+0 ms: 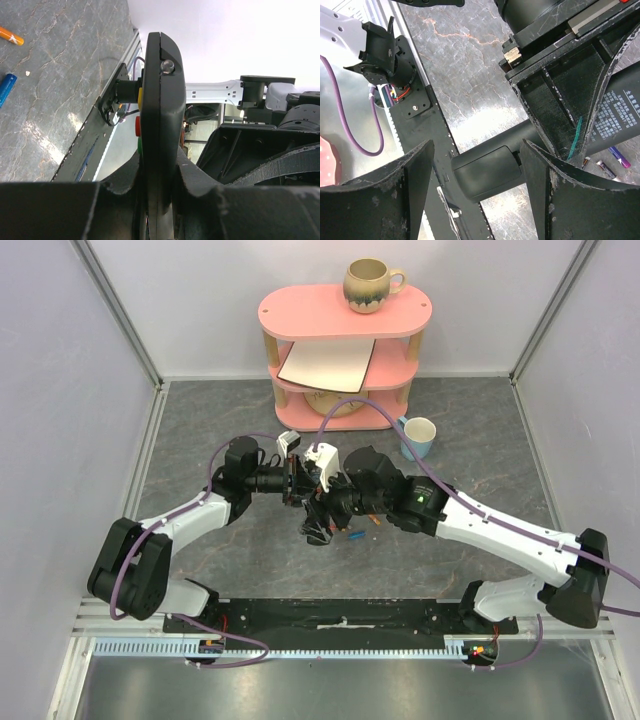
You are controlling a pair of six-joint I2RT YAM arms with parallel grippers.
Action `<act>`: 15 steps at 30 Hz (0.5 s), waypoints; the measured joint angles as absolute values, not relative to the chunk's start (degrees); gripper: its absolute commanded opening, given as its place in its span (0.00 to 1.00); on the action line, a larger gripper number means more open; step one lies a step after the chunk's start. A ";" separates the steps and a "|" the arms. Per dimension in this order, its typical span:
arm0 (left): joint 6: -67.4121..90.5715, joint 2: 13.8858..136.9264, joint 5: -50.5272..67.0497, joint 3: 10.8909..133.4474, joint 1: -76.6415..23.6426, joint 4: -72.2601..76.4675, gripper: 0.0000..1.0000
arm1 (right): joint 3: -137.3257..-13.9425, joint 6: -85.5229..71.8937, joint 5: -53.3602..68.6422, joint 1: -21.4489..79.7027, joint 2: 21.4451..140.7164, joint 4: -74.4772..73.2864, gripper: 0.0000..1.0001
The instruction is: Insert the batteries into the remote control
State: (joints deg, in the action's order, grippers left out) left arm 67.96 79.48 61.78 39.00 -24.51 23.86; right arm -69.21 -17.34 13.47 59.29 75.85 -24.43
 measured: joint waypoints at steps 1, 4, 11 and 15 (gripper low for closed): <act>67.96 79.48 61.78 39.00 -24.51 23.83 0.02 | -68.88 -17.34 13.47 59.29 75.61 -24.16 0.78; 67.96 79.48 61.78 39.03 -24.51 23.77 0.02 | -67.79 -17.39 13.43 59.24 74.52 -24.10 0.79; 67.96 79.48 61.63 39.05 -24.58 23.90 0.02 | -67.09 -17.39 12.47 59.24 73.73 -24.03 0.80; 67.99 79.48 61.60 39.05 -24.58 24.16 0.02 | -67.11 -17.39 12.78 59.22 73.76 -24.01 0.78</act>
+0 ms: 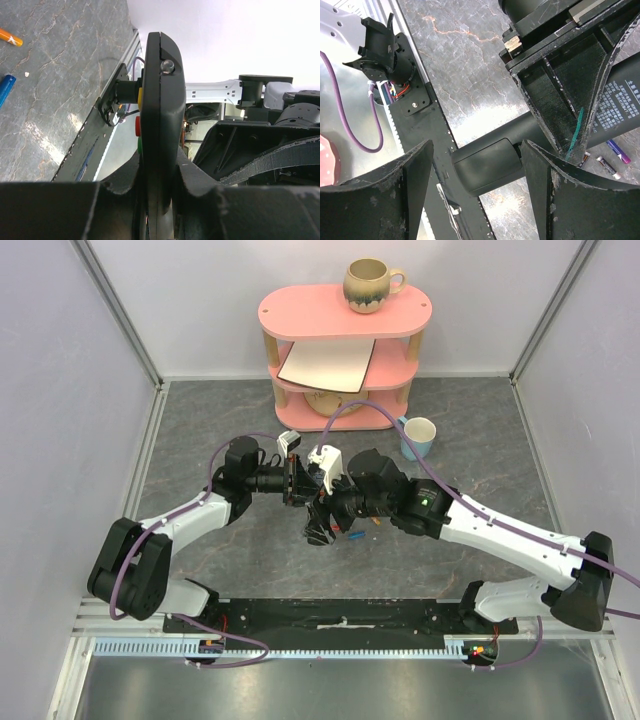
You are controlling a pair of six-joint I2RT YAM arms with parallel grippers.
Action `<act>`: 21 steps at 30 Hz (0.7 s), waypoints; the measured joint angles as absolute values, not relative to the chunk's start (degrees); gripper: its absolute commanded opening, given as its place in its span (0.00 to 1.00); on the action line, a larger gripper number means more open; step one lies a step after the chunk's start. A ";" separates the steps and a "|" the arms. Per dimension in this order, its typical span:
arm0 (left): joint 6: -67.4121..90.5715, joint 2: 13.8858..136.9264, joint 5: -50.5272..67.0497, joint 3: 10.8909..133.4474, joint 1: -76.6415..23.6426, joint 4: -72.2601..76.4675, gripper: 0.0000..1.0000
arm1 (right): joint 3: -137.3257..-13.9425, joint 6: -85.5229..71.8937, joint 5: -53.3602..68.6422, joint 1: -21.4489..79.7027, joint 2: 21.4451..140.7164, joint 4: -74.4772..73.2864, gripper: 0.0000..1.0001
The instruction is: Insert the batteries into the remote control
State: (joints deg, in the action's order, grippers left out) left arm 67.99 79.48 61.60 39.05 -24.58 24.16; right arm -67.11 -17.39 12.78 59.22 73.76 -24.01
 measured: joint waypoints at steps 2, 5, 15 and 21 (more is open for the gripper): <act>67.99 79.48 61.63 39.05 -24.58 24.14 0.02 | -67.11 -17.37 13.43 59.11 73.91 -23.99 0.77; 67.96 79.48 61.63 39.05 -24.56 24.05 0.02 | -67.22 -17.02 15.00 58.74 74.41 -23.97 0.76; 67.94 79.48 62.11 39.05 -24.40 22.46 0.02 | -68.53 -13.65 19.25 57.91 75.48 -26.41 0.76; 67.94 79.33 62.98 39.05 -23.81 22.39 0.02 | -68.53 -12.82 20.78 57.67 75.48 -26.44 0.76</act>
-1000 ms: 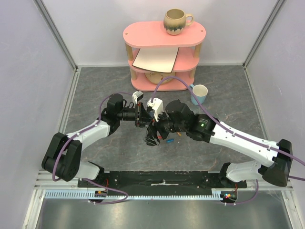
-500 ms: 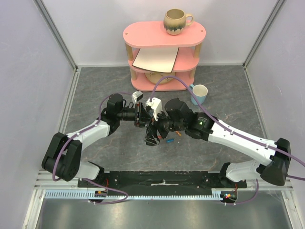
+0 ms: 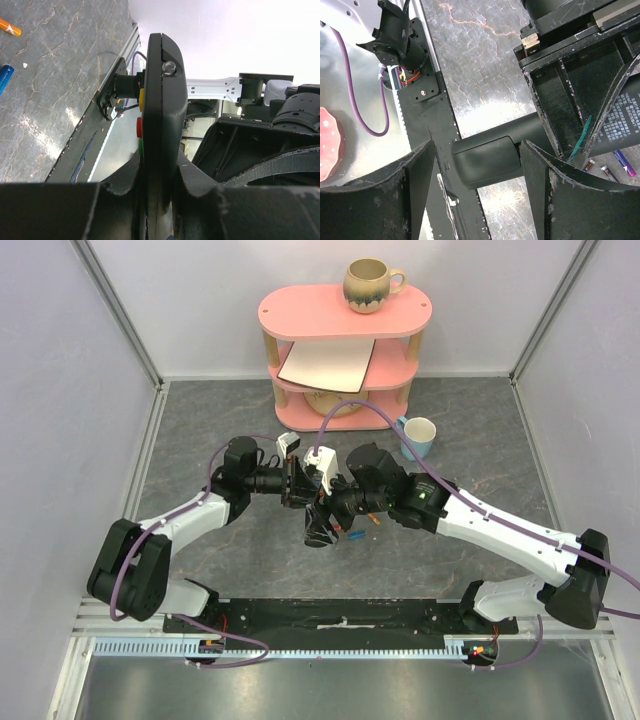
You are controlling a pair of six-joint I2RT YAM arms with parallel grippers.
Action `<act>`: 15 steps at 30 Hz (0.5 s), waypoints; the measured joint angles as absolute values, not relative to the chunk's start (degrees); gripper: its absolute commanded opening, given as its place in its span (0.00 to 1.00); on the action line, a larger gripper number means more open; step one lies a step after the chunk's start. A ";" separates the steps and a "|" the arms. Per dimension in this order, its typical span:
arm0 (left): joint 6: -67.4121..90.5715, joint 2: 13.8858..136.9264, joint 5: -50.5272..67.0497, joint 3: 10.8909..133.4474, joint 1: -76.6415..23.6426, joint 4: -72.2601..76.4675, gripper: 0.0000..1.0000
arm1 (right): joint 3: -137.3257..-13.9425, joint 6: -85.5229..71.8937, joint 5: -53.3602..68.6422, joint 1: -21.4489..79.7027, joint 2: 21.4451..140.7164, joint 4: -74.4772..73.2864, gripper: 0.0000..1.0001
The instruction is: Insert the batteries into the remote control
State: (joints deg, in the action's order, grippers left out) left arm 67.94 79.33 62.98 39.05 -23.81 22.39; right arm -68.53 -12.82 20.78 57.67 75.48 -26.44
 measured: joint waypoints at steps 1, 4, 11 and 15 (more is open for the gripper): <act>67.94 79.22 63.07 39.05 -23.68 22.39 0.02 | -68.53 -12.84 20.93 57.63 75.50 -26.33 0.76; 67.94 78.89 63.13 39.00 -23.29 22.46 0.02 | -68.53 -12.91 21.17 57.56 75.50 -25.91 0.76; 67.99 78.30 63.64 38.96 -22.57 22.83 0.02 | -68.58 -13.98 22.22 57.21 75.48 -24.84 0.77; 68.27 78.30 63.75 38.94 -22.55 22.90 0.02 | -68.84 -14.66 22.28 57.14 75.48 -24.95 0.77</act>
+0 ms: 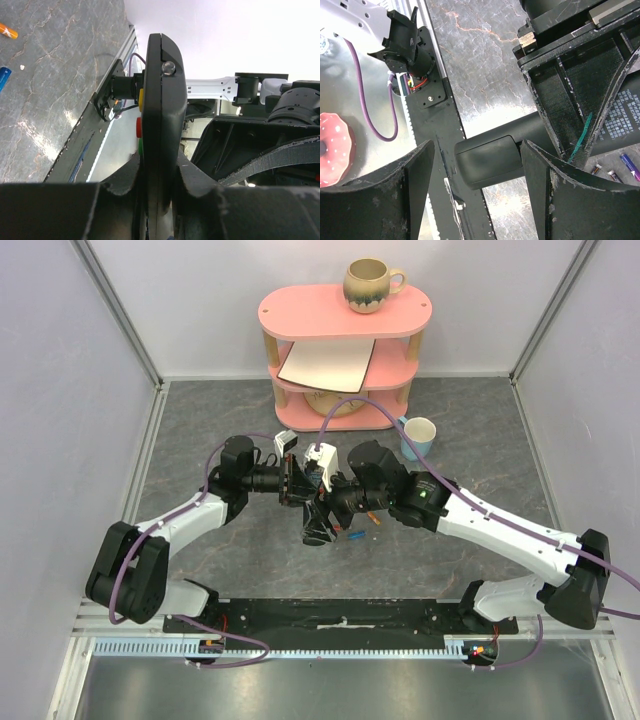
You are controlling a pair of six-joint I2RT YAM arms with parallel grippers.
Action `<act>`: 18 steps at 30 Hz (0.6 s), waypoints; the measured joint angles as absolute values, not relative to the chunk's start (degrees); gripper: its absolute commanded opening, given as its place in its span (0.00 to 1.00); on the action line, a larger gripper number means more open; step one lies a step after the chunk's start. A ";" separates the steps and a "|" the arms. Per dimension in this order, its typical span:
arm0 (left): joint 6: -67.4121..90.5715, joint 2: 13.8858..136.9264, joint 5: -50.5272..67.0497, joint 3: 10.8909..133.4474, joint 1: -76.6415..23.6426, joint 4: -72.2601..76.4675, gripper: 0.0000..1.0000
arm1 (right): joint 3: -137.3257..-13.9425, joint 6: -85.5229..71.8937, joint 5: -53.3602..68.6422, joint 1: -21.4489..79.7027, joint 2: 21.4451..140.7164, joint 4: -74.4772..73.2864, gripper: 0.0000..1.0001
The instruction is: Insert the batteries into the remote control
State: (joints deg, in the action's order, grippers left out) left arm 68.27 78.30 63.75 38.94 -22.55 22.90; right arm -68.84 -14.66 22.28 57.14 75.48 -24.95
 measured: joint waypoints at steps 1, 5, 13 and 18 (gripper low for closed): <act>68.36 78.30 63.83 38.92 -22.55 22.94 0.02 | -68.97 -14.90 22.28 57.14 75.48 -25.10 0.77; 68.77 78.30 64.40 38.92 -22.55 23.46 0.02 | -69.56 -15.64 22.35 57.14 75.48 -25.56 0.77; 69.25 78.30 64.86 38.79 -22.52 24.25 0.02 | -70.22 -16.97 22.17 57.14 75.48 -26.26 0.77; 69.30 78.30 64.64 38.17 -22.39 24.38 0.02 | -70.22 -17.87 22.37 57.19 75.48 -27.09 0.77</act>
State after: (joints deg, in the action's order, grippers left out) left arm 69.30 78.30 64.64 38.17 -22.39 24.38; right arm -70.22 -17.87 22.37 57.19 75.48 -27.09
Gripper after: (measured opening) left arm 0.253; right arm 0.771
